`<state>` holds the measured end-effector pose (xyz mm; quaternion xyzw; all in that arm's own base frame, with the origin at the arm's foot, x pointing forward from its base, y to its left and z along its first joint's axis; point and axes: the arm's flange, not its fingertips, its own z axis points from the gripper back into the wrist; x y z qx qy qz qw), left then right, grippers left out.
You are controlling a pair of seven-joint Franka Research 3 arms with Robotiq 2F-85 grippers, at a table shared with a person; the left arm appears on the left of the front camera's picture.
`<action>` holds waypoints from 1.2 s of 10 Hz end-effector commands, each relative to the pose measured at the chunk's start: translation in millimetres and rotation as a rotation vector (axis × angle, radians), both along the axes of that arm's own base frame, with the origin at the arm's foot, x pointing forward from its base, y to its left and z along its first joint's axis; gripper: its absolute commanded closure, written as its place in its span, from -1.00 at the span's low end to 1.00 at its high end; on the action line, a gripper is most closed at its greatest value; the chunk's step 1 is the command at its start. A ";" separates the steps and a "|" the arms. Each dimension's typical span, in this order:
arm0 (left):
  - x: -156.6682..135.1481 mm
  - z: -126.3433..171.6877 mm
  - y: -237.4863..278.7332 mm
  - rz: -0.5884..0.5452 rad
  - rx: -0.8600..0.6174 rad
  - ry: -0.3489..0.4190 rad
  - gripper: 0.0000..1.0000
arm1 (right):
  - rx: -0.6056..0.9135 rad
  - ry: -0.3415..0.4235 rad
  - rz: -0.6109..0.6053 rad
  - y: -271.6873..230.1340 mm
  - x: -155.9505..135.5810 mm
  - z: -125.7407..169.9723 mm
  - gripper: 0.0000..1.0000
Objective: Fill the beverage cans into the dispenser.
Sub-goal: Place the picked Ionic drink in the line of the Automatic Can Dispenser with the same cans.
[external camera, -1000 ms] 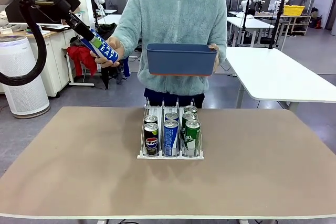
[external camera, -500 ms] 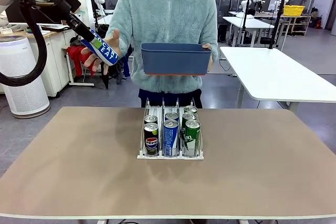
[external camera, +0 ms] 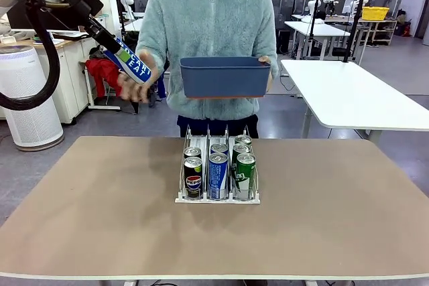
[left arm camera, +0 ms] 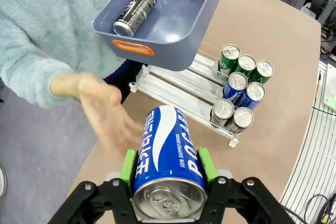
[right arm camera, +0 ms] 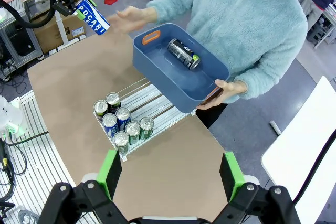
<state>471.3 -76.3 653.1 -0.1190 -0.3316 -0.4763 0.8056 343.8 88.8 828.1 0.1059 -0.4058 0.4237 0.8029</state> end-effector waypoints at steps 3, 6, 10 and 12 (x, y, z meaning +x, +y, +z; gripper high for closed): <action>-2.5 1.2 2.1 -0.015 0.035 0.012 1.00 | 0.001 -0.002 -0.002 -0.1 -0.2 -0.4 -1.00; -13.3 -7.4 -22.0 0.099 0.056 0.190 1.00 | 0.001 -0.002 -0.002 -0.1 -0.2 -0.4 -1.00; -39.7 -34.8 -63.2 0.460 0.014 0.257 1.00 | 0.001 -0.002 -0.002 -0.1 -0.2 -0.4 -1.00; -54.1 -50.5 -84.0 0.493 0.035 0.294 1.00 | 0.001 -0.002 -0.002 -0.1 -0.2 -0.4 -1.00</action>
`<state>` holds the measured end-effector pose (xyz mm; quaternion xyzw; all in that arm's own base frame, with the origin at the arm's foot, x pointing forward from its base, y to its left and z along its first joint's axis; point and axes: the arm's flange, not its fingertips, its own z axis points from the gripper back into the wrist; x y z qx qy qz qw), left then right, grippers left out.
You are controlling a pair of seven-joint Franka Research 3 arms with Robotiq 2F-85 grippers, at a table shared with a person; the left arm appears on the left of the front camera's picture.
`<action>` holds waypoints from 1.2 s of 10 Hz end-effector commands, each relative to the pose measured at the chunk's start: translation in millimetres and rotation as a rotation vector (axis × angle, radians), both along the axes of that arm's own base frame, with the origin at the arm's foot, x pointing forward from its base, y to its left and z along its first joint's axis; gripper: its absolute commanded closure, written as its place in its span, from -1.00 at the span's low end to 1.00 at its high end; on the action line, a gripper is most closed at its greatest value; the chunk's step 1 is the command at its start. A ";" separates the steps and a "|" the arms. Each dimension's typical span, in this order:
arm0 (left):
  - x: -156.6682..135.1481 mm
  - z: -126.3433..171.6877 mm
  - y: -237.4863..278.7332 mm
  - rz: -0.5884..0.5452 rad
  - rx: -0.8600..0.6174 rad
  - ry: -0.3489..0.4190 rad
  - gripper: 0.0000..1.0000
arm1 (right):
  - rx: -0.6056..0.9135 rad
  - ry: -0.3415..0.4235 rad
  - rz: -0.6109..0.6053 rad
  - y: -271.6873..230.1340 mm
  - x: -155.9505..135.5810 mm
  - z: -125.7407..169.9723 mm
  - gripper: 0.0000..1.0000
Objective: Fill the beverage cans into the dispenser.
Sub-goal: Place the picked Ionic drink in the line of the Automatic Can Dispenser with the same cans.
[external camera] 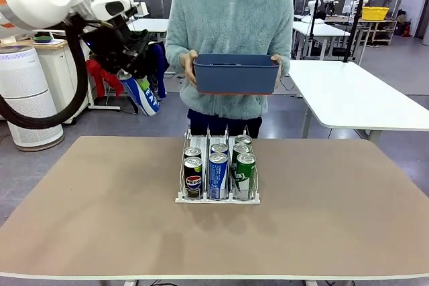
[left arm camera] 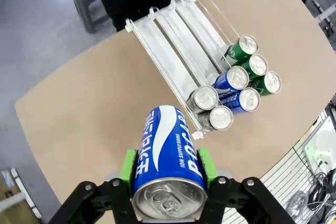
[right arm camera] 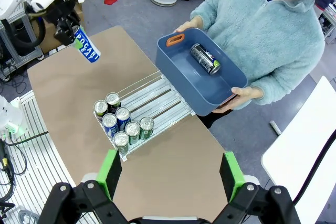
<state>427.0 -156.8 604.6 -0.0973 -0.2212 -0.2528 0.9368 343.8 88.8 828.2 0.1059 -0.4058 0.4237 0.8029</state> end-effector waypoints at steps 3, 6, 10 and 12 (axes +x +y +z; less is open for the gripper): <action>0.0 0.0 0.0 0.000 0.000 0.000 1.00 | 0.001 -0.002 -0.002 -0.1 -0.2 -0.5 -1.00; 0.0 0.0 0.0 0.000 0.000 0.000 1.00 | 0.001 -0.002 -0.002 -0.1 -0.2 -0.5 -1.00; -37.0 -17.3 -57.6 -0.083 0.018 0.032 -0.15 | 0.001 -0.002 -0.002 -0.1 -0.2 -0.5 -1.00; -63.1 -26.2 -94.2 -0.137 0.017 0.014 -0.15 | 0.001 -0.002 -0.002 -0.1 -0.2 -0.5 -1.00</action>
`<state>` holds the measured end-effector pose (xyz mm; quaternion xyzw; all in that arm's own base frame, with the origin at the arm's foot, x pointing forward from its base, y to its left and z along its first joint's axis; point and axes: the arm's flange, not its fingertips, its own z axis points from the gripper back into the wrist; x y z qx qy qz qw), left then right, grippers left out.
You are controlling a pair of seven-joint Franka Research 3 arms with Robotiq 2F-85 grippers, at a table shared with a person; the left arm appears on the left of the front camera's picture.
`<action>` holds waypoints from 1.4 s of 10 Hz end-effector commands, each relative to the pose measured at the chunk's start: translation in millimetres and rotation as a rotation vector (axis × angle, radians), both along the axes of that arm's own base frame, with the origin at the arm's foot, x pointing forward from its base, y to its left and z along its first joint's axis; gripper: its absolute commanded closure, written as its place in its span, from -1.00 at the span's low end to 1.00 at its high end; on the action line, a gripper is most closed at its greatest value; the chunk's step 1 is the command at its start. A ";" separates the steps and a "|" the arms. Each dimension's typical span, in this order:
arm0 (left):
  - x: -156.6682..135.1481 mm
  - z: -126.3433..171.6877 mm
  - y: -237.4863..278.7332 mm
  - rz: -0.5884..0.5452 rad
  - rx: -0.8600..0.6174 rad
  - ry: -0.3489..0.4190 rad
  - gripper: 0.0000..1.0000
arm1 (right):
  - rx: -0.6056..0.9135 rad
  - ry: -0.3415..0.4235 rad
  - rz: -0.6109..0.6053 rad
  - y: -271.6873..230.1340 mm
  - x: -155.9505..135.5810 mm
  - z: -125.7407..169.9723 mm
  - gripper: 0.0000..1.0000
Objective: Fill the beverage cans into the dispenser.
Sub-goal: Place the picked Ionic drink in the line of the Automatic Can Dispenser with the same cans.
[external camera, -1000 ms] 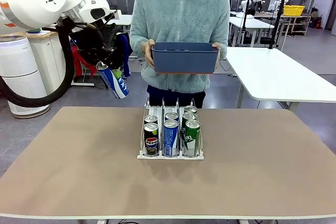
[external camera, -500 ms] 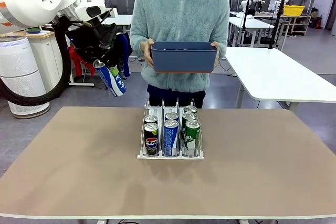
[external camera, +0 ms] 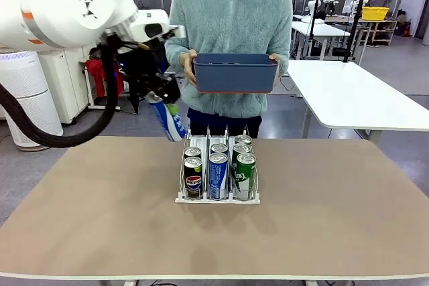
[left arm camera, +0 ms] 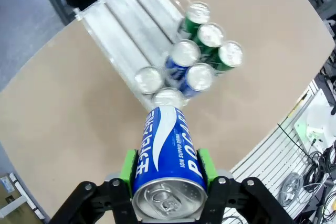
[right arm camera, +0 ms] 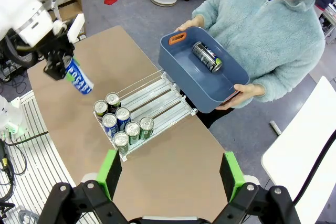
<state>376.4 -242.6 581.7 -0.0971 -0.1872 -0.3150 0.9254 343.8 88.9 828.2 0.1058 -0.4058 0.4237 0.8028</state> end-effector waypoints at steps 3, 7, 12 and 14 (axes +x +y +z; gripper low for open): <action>-43.3 -24.4 -52.6 -0.167 -0.004 -0.012 -0.15 | 0.001 -0.002 -0.002 -0.1 -0.2 -0.5 -1.00; -40.6 -68.0 -78.9 -0.386 0.029 0.001 -0.15 | 0.001 -0.002 -0.002 -0.1 -0.2 -0.5 -1.00; -20.6 -102.5 -85.3 -0.484 0.017 0.051 -0.15 | 0.001 -0.002 -0.002 -0.1 -0.2 -0.5 -1.00; -25.8 -108.8 -86.4 -0.462 0.069 0.077 -0.15 | 0.001 -0.002 -0.002 -0.1 -0.2 -0.5 -1.00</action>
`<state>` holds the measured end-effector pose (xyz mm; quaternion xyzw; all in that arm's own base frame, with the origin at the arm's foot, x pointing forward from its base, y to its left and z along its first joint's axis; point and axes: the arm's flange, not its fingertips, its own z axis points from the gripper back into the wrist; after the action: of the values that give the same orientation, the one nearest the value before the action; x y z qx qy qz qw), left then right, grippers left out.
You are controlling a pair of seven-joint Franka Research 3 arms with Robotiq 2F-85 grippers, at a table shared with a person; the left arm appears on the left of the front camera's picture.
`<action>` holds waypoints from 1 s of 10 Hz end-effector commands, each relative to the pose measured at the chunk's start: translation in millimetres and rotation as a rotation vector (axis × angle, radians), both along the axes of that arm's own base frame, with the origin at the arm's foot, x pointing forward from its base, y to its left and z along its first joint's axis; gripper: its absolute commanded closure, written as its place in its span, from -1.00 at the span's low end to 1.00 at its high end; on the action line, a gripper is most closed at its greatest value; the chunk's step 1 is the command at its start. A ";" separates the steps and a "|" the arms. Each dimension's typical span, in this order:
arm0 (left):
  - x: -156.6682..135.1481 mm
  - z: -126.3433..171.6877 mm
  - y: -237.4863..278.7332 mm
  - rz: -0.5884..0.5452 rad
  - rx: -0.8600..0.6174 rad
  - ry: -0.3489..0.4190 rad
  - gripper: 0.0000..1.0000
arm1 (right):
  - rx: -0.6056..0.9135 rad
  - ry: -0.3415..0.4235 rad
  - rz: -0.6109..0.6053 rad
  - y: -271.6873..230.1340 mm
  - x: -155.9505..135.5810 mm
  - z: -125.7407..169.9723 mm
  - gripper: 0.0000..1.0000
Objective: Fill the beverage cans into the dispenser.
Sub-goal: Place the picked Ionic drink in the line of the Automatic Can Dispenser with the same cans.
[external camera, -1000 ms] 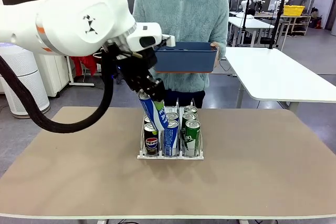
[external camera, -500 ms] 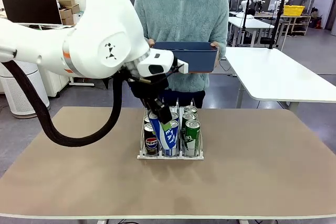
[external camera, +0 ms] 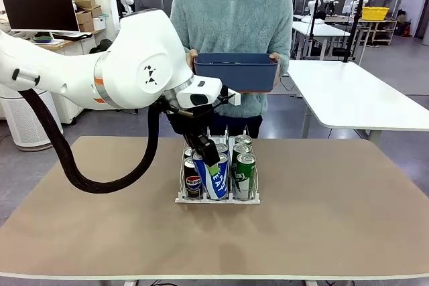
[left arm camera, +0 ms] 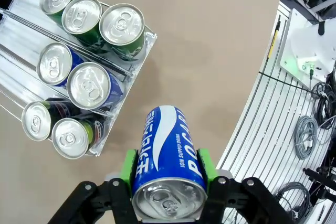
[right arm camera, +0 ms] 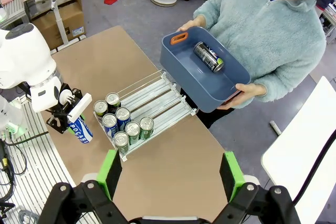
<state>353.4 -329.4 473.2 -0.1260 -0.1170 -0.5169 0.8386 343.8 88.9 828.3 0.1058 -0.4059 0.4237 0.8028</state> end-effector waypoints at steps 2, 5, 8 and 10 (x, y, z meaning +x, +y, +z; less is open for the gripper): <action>-2.8 -0.3 0.4 -0.006 0.018 -0.004 -0.15 | 0.001 -0.002 -0.002 -0.1 -0.2 -0.6 -1.00; 14.8 -7.2 -6.2 -0.018 -0.009 -0.001 -0.15 | 0.001 -0.002 -0.002 -0.1 -0.2 -0.6 -1.00; 38.0 -18.7 -19.3 -0.022 0.068 -0.037 -0.15 | 0.001 -0.002 -0.002 -0.1 -0.2 -0.6 -1.00; 51.3 -24.3 -17.8 -0.050 0.092 -0.040 -0.15 | 0.001 -0.002 -0.002 -0.1 -0.2 -0.6 -1.00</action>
<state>396.8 -345.4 445.4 -0.0907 -0.0999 -0.5394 0.8312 343.8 88.9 828.3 0.1058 -0.4059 0.4237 0.8028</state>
